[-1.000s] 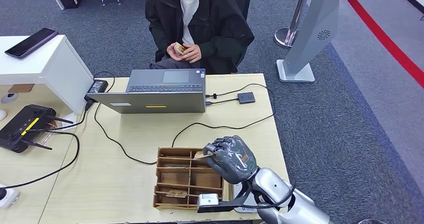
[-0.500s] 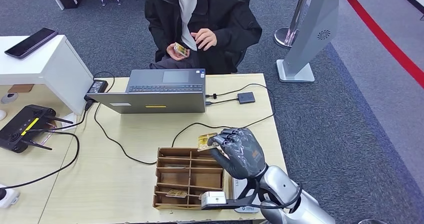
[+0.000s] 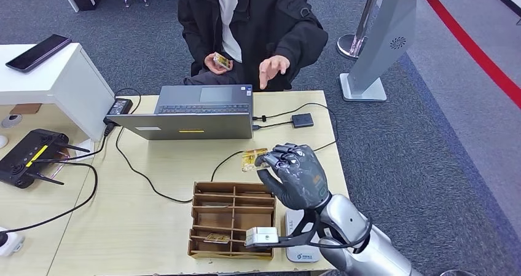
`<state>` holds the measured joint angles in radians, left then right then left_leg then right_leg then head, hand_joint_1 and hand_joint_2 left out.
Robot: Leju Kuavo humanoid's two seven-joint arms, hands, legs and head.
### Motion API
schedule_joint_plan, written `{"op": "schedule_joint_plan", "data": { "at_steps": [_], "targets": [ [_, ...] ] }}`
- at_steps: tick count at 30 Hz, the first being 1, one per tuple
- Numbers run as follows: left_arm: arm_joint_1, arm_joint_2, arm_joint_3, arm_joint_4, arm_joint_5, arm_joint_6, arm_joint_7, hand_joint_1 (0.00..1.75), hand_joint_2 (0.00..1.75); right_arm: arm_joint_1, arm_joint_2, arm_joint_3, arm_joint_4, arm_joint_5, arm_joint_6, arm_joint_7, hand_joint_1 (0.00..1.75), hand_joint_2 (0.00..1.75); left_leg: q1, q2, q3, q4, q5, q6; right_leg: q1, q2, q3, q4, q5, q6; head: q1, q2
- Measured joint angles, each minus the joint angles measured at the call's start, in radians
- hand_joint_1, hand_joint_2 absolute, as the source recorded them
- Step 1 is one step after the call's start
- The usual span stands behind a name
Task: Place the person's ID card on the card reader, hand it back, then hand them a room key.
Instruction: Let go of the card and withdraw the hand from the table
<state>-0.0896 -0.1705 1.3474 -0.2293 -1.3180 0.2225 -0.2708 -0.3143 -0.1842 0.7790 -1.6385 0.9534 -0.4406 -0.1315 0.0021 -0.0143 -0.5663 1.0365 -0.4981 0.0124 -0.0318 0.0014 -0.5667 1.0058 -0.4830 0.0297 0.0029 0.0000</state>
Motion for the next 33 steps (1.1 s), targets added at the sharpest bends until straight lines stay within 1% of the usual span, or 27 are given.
{"op": "schedule_joint_plan", "data": {
  "at_steps": [9, 16, 21, 23, 24, 26, 28, 29, 30, 33],
  "targets": [
    [0.0, 0.0, -0.003, 0.0, -0.015, -0.007, 0.0, 0.0, 0.0, -0.056, 0.043, -0.013, 0.053, -0.008, 0.003, 0.014, 1.74, 1.75, 0.0, 0.0, 0.0, 0.0, 0.0, 0.0, 0.0, 0.0, 0.0, 0.0, 0.0, 0.0, 0.0, 0.0],
    [0.0, 0.0, -0.006, 0.0, -0.021, -0.009, 0.0, 0.0, 0.0, -0.069, 0.055, -0.015, 0.073, -0.011, 0.004, 0.021, 1.75, 1.75, 0.0, 0.0, 0.0, 0.0, 0.0, 0.0, 0.0, 0.0, 0.0, 0.0, 0.0, 0.0, 0.0, 0.0],
    [-0.002, 0.0, -0.032, 0.0, -0.046, -0.018, 0.001, 0.0, 0.0, -0.142, 0.119, -0.027, 0.205, -0.007, 0.011, 0.061, 1.73, 1.75, 0.0, 0.0, 0.0, 0.0, 0.0, 0.0, 0.0, 0.0, 0.0, 0.0, 0.0, 0.0, 0.0, 0.0],
    [-0.002, 0.0, -0.037, 0.0, -0.05, -0.019, 0.003, 0.0, 0.0, -0.153, 0.133, -0.03, 0.238, -0.002, 0.01, 0.068, 1.71, 1.75, 0.0, 0.0, 0.0, 0.0, 0.0, 0.0, 0.0, 0.0, 0.0, 0.0, 0.0, 0.0, 0.0, 0.0],
    [-0.002, 0.0, -0.039, 0.0, -0.051, -0.019, 0.004, 0.0, 0.0, -0.158, 0.14, -0.031, 0.253, 0.001, 0.01, 0.072, 1.68, 1.75, 0.0, 0.0, 0.0, 0.0, 0.0, 0.0, 0.0, 0.0, 0.0, 0.0, 0.0, 0.0, 0.0, 0.0],
    [-0.003, 0.0, -0.044, 0.0, -0.053, -0.019, 0.006, 0.0, 0.0, -0.166, 0.152, -0.033, 0.281, 0.004, 0.009, 0.078, 0.92, 1.75, 0.0, 0.0, 0.0, 0.0, 0.0, 0.0, 0.0, 0.0, 0.0, 0.0, 0.0, 0.0, 0.0, 0.0],
    [-0.003, 0.0, -0.049, 0.0, -0.055, -0.019, 0.007, 0.0, 0.0, -0.173, 0.161, -0.034, 0.306, 0.005, 0.008, 0.083, 0.1, 1.75, 0.0, 0.0, 0.0, 0.0, 0.0, 0.0, 0.0, 0.0, 0.0, 0.0, 0.0, 0.0, 0.0, 0.0],
    [-0.003, 0.0, -0.05, 0.0, -0.055, -0.019, 0.007, 0.0, 0.0, -0.177, 0.165, -0.035, 0.317, 0.006, 0.009, 0.087, 0.05, 1.75, 0.0, 0.0, 0.0, 0.0, 0.0, 0.0, 0.0, 0.0, 0.0, 0.0, 0.0, 0.0, 0.0, 0.0],
    [-0.004, 0.0, -0.051, 0.0, -0.055, -0.019, 0.007, 0.0, 0.0, -0.18, 0.169, -0.036, 0.329, 0.007, 0.01, 0.09, 0.0, 1.31, 0.0, 0.0, 0.0, 0.0, 0.0, 0.0, 0.0, 0.0, 0.0, 0.0, 0.0, 0.0, 0.0, 0.0],
    [-0.004, 0.0, -0.052, 0.0, -0.055, -0.019, 0.008, 0.0, 0.0, -0.187, 0.178, -0.038, 0.353, 0.009, 0.017, 0.1, 0.0, 0.0, 0.0, 0.0, 0.0, 0.0, 0.0, 0.0, 0.0, 0.0, 0.0, 0.0, 0.0, 0.0, 0.0, 0.0]
  ]
}}
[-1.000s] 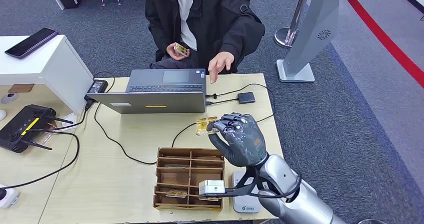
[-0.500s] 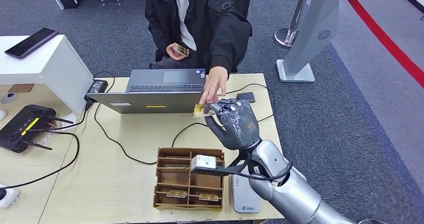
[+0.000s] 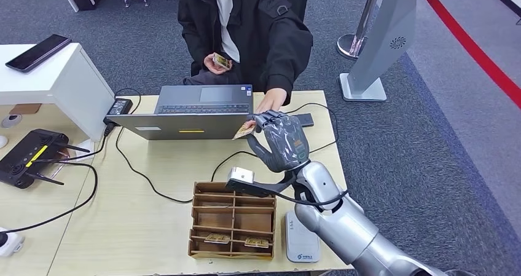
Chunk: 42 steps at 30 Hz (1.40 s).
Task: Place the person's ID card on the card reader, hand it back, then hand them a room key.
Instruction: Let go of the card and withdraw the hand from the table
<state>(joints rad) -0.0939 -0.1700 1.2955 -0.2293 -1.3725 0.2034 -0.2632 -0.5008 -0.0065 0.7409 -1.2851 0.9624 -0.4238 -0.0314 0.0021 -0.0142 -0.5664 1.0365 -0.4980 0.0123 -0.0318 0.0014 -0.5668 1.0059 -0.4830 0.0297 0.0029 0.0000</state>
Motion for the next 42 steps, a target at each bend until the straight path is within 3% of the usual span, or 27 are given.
{"op": "schedule_joint_plan", "data": {
  "at_steps": [13, 24, 33, 42],
  "targets": [
    [0.0, 0.003, 0.0, 0.0, 0.006, 0.001, 0.0, 0.0, 0.0, -0.004, 0.01, 0.0, 0.025, 0.002, -0.002, 0.001, 0.0, 0.0, 0.0, 0.0, 0.0, 0.0, 0.0, 0.0, 0.0, 0.0, 0.0, 0.0, 0.0, 0.0, 0.0, 0.0],
    [0.003, 0.005, 0.0, 0.0, 0.017, 0.006, -0.002, 0.0, 0.0, 0.024, 0.01, -0.004, -0.074, -0.064, -0.033, -0.049, 0.0, 0.0, 0.0, 0.0, 0.0, 0.0, 0.0, 0.0, 0.0, 0.0, -0.001, 0.0, 0.0, 0.0, 0.0, 0.0],
    [0.006, 0.016, 0.0, 0.0, 0.019, 0.007, 0.0, 0.0, 0.0, 0.075, -0.007, -0.022, -0.193, -0.34, 0.064, -0.176, 0.0, 0.0, 0.0, 0.0, 0.0, 0.0, 0.0, 0.0, 0.0, 0.0, -0.001, 0.0, 0.0, 0.0, 0.0, 0.0],
    [0.009, 0.024, -0.009, 0.0, -0.001, 0.006, 0.003, 0.0, 0.0, 0.126, -0.05, -0.077, -0.33, -0.666, 0.259, -0.326, 0.0, 0.0, 0.0, 0.0, 0.0, 0.0, 0.0, 0.0, 0.0, 0.0, -0.001, 0.0, 0.0, 0.0, 0.0, 0.0]
  ]
}}
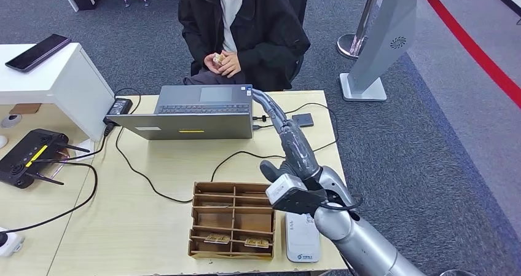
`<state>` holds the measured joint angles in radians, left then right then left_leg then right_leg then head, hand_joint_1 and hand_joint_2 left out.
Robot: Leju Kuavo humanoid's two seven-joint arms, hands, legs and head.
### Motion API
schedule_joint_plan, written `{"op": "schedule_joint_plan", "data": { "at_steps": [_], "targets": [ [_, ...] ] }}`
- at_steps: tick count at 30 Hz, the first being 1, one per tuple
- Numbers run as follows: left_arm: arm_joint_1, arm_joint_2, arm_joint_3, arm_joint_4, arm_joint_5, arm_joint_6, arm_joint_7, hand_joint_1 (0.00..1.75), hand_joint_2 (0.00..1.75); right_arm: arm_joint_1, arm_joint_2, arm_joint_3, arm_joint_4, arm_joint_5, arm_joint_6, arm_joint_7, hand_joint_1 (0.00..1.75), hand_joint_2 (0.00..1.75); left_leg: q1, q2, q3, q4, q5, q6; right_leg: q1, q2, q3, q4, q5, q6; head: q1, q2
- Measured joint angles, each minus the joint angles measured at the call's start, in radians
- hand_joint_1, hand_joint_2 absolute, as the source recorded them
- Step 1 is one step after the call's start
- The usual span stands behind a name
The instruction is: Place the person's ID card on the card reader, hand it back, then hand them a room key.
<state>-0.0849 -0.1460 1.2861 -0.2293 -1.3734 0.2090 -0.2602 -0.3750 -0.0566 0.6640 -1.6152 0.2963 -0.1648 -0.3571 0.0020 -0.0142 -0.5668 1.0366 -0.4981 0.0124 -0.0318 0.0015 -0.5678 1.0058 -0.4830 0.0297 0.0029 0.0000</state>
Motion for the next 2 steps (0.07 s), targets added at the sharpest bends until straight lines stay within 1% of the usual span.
{"op": "schedule_joint_plan", "data": {
  "at_steps": [2],
  "targets": [
    [0.001, 0.001, -0.003, 0.0, 0.0, 0.0, 0.0, 0.0, 0.0, 0.015, -0.003, -0.015, -0.018, -0.021, 0.016, -0.018, 0.0, 0.0, 0.0, 0.0, 0.0, 0.0, 0.0, 0.0, 0.0, 0.0, 0.0, 0.0, 0.0, 0.0, 0.0, 0.0]
  ]
}}
